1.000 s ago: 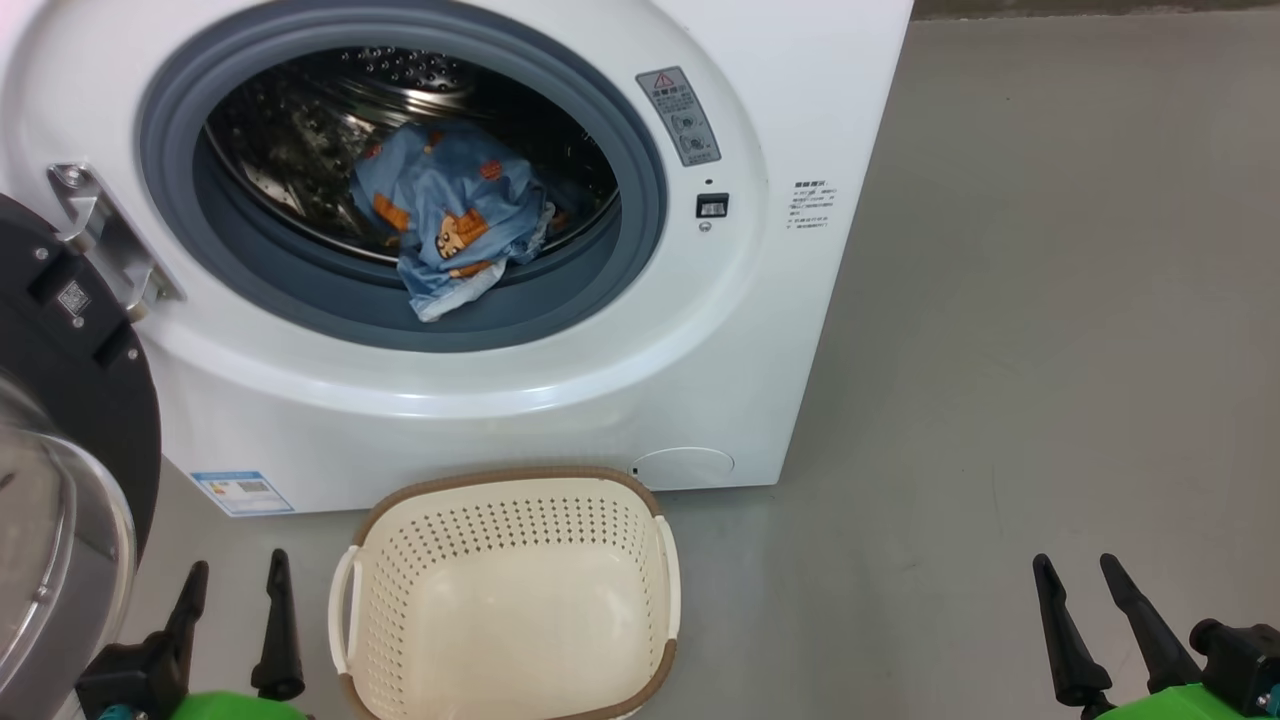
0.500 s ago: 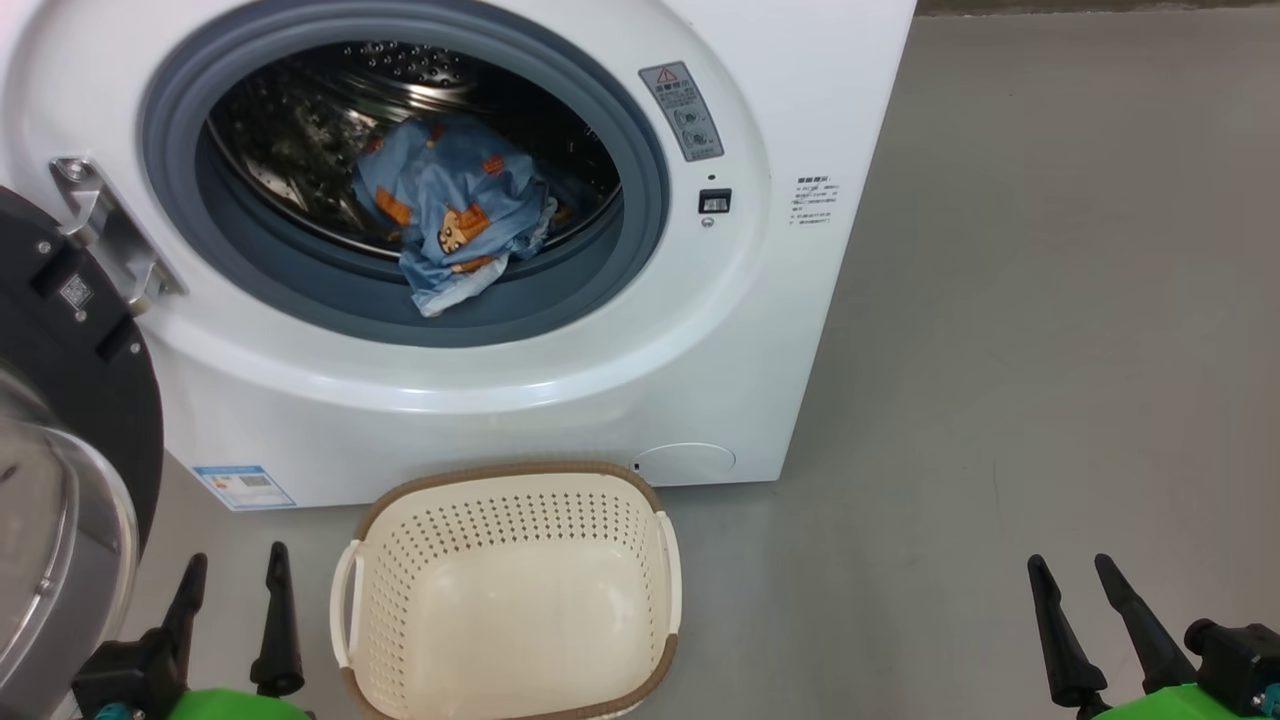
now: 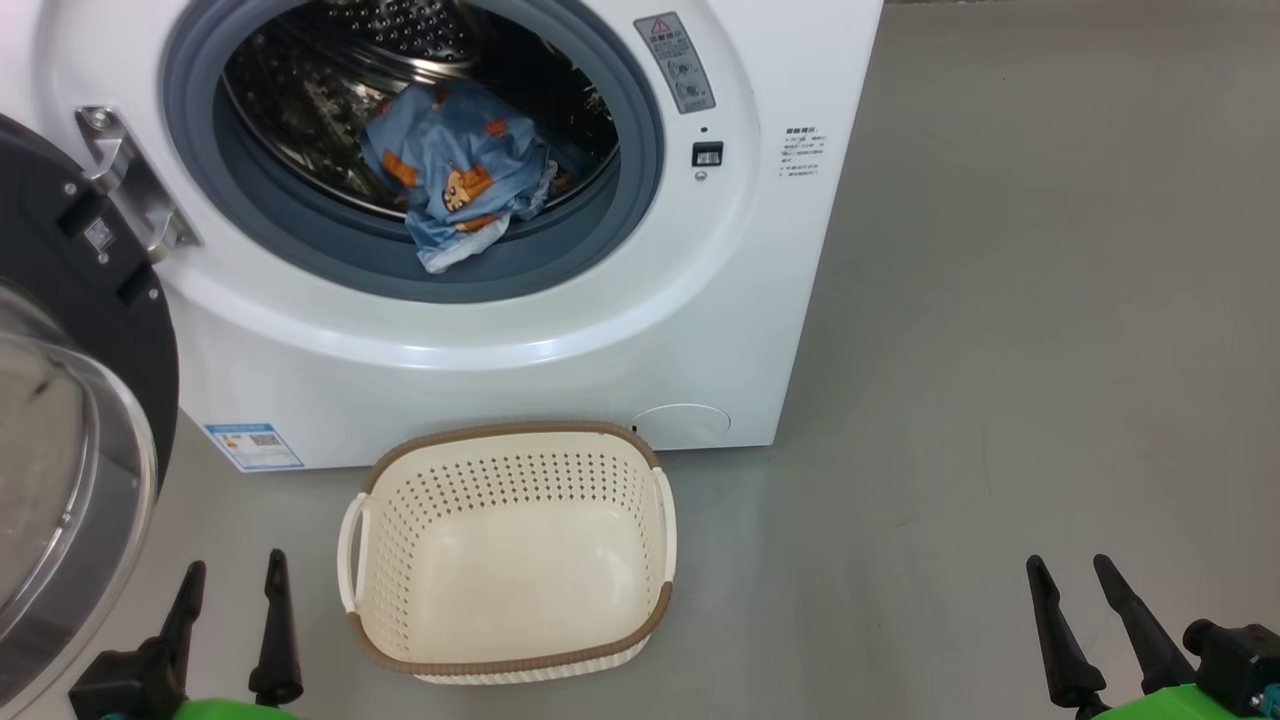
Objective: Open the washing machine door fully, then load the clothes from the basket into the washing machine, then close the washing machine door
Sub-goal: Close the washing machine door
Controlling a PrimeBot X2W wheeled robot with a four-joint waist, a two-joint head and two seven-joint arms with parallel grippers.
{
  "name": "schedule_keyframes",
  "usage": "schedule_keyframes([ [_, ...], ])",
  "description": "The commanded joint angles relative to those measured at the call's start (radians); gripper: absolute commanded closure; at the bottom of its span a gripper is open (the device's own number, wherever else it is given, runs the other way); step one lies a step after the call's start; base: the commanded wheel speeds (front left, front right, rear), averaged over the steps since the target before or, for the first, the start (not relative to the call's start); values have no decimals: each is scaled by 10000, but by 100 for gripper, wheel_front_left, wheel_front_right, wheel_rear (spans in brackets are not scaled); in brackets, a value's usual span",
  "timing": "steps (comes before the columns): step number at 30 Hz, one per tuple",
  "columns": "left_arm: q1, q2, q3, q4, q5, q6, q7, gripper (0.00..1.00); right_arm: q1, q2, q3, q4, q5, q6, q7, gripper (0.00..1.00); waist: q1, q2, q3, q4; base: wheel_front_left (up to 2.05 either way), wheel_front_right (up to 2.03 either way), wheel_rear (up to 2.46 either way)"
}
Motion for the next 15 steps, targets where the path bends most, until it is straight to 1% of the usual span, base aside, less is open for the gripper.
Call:
schedule_keyframes([
  [1,-49,165,323,-333,-3,-27,-65,0,-90,-140,215,-217,-90,27,-51,0,0,0,-4,5,-24,24,0],
  [11,-73,157,230,-388,-52,-27,-65,0,-126,-120,211,-254,-100,27,-51,0,0,0,29,53,-1,1,0],
  [15,-103,149,224,-346,-160,-27,-65,0,-142,-120,251,-282,-124,27,-51,0,0,0,55,215,0,0,0],
])
